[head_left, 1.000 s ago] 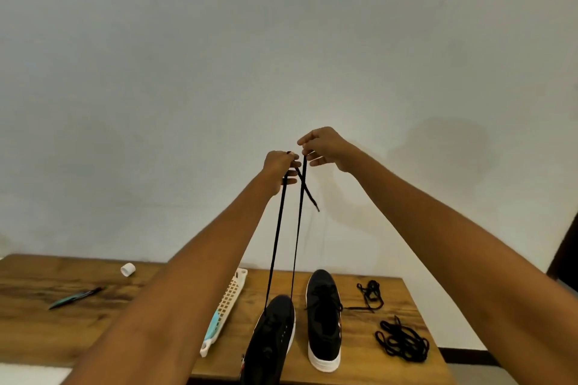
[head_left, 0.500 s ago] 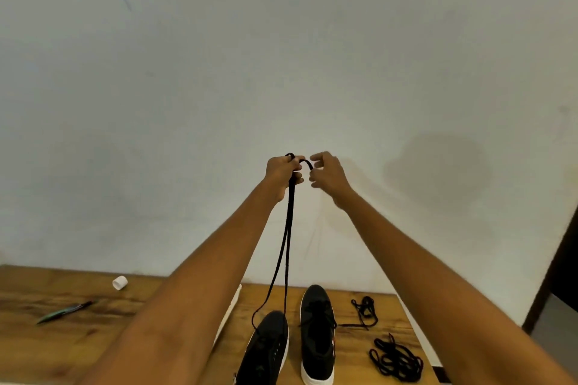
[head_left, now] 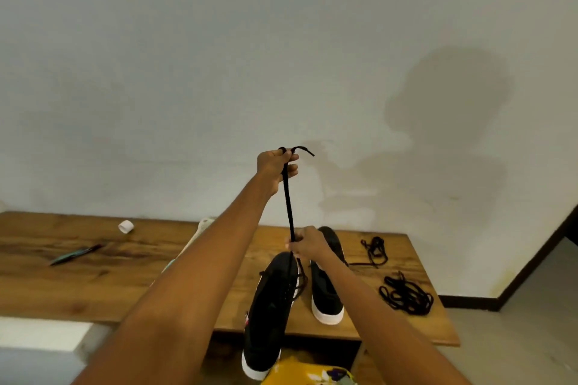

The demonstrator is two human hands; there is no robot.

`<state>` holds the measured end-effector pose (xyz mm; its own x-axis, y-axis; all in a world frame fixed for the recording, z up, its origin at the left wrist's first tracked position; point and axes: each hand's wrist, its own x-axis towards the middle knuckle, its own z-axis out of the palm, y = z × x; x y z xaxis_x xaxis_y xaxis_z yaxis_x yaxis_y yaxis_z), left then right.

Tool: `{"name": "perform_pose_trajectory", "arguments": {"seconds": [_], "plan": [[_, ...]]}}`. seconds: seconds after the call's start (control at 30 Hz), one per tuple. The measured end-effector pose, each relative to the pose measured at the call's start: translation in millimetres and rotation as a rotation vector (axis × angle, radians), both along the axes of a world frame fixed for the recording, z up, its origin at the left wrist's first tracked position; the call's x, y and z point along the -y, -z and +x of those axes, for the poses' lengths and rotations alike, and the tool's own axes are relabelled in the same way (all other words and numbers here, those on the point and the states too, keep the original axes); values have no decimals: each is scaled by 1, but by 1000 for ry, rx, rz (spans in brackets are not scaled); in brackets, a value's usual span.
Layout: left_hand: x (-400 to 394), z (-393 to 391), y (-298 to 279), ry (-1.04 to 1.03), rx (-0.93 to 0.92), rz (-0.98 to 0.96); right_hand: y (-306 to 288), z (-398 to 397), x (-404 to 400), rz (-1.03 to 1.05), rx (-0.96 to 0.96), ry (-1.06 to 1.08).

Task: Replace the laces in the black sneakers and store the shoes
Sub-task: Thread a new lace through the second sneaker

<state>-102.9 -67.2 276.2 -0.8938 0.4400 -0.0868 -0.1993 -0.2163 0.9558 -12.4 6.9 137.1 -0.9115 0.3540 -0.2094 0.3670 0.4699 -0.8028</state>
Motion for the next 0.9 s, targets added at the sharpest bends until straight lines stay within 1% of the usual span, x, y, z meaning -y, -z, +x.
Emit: {"name": "perform_pose_trajectory", "arguments": {"seconds": [0.1,0.2,0.27,0.3,0.37,0.4,0.47,0.53,0.63,0.7,0.77,0.8,0.9], "plan": [[6,-15,41,-82,17,-74,44,-1,-2,112,204,-87],[14,-30,68,-227,-28,-141,87,0,-3,181,320,-117],[21,-44,85,-301,-149,-282,110,0,-2,224,318,-92],[26,-47,94,-282,-251,-395,117,0,-2,238,304,-70],[37,-48,117,-110,-433,-657,127,-2,1,227,283,-31],[42,-46,133,8,-485,-777,132,-4,2,214,276,-20],[49,-38,168,192,-524,-969,141,-8,4,186,247,16],[51,-24,198,298,-501,-1055,146,-9,4,158,211,77],[50,-9,229,416,-408,-1090,147,-4,2,151,135,159],[53,-3,240,462,-370,-1167,149,1,3,93,61,241],[55,1,250,461,-304,-1165,155,4,5,-33,47,347],[57,3,254,447,-266,-1143,157,3,6,-141,55,417],[60,11,263,367,-170,-1078,159,-6,13,-556,27,599]]}}
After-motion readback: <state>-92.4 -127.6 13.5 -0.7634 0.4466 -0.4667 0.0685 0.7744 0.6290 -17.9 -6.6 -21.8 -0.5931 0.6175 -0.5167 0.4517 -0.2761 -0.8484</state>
